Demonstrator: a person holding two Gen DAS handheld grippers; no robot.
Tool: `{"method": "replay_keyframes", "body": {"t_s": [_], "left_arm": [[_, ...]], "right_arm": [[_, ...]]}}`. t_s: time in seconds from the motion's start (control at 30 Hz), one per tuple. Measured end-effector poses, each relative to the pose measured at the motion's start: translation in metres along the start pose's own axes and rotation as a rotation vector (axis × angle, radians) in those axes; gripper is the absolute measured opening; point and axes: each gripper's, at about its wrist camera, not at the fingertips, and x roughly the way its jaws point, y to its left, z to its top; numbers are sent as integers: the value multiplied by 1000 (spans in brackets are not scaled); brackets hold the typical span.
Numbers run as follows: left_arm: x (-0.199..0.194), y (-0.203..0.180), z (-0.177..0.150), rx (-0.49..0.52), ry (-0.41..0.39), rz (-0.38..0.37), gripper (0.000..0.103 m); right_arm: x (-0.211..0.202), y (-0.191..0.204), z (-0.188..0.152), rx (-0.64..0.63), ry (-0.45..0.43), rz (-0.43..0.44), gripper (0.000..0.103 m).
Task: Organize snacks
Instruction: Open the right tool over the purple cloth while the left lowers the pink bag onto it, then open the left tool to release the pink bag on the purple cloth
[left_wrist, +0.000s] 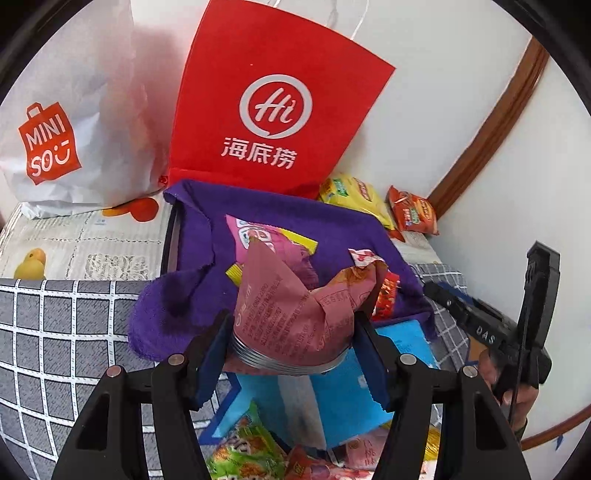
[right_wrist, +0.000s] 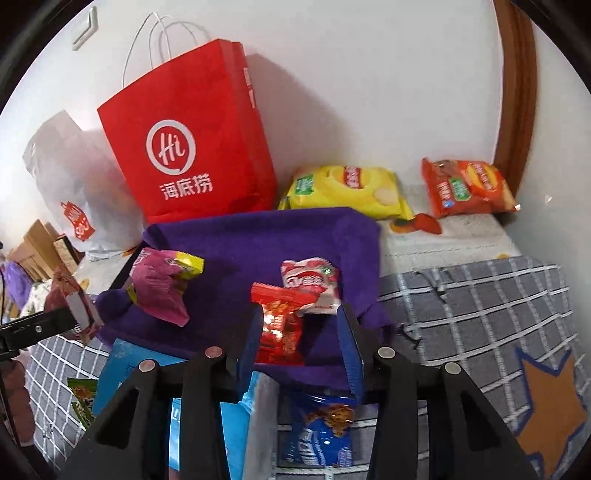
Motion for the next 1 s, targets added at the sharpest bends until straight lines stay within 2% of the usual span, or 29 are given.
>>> {"method": "replay_keyframes", "body": {"t_s": [0.1, 0.23, 0.43, 0.57, 0.77, 0.83, 0.9, 1.0], "left_arm": [[10, 1, 11, -18, -1, 40, 62], [30, -4, 21, 10, 24, 116, 62], [55, -7, 21, 14, 56, 170, 63], [64, -6, 24, 1, 59, 167, 64], [72, -1, 20, -28, 129, 163, 67], [68, -3, 18, -19, 125, 169, 76], [60, -5, 16, -6, 107, 173, 77], [46, -5, 16, -1, 85, 154, 82]], "right_arm": [[5, 1, -6, -7, 19, -3, 41], [0, 3, -12, -29, 1, -28, 41], [-8, 7, -13, -46, -19, -45, 41], [-9, 9, -13, -62, -17, -51, 41], [-10, 8, -14, -63, -18, -54, 41], [-12, 5, -13, -51, -19, -46, 42], [-15, 3, -12, -37, -21, -37, 42], [-22, -2, -11, -15, -35, -22, 49]]}}
